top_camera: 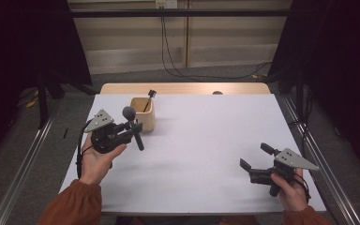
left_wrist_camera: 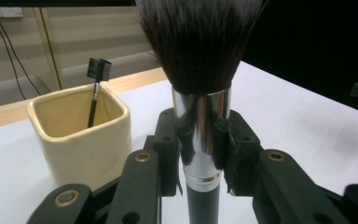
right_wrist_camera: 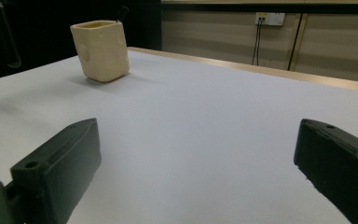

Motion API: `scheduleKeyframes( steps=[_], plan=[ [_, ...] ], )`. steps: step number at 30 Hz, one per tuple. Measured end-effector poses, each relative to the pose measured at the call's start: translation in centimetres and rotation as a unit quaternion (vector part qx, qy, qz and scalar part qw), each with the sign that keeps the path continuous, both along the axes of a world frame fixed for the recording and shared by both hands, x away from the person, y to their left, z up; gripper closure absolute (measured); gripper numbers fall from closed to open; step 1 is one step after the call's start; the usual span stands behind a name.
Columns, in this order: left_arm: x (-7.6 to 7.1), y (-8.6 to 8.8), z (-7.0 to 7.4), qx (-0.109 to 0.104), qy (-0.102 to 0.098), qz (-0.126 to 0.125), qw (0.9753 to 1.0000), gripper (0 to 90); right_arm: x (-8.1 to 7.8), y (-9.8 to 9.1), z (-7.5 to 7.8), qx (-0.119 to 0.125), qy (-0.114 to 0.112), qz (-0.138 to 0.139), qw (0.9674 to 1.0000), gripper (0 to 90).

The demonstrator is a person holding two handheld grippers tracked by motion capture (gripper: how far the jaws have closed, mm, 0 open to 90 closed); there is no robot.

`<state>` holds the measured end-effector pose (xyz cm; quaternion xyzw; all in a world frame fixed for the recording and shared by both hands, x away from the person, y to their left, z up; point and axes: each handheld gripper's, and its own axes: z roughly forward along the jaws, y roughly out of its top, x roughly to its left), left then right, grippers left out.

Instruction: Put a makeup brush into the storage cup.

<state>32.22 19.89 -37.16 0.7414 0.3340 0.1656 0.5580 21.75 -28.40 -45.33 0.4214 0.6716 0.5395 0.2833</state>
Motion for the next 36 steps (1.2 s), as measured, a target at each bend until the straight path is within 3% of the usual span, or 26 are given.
scheduleKeyframes(
  steps=[5,19,36],
  plan=[
    [0.7,0.4,0.5,-0.002,-0.001,0.008,1.0,70.5,0.2,0.0,-0.2,0.002,0.009,-0.006,0.9999,0.0],
    [3.1,1.0,3.1,0.009,-0.014,0.022,0.9996,70.5,0.1,-0.5,-0.1,-0.002,0.004,-0.007,1.0,0.0],
    [6.3,0.7,4.3,0.012,-0.019,0.058,0.9981,70.5,0.0,-0.8,-0.2,0.0,0.005,-0.007,1.0,0.1]
  ],
)
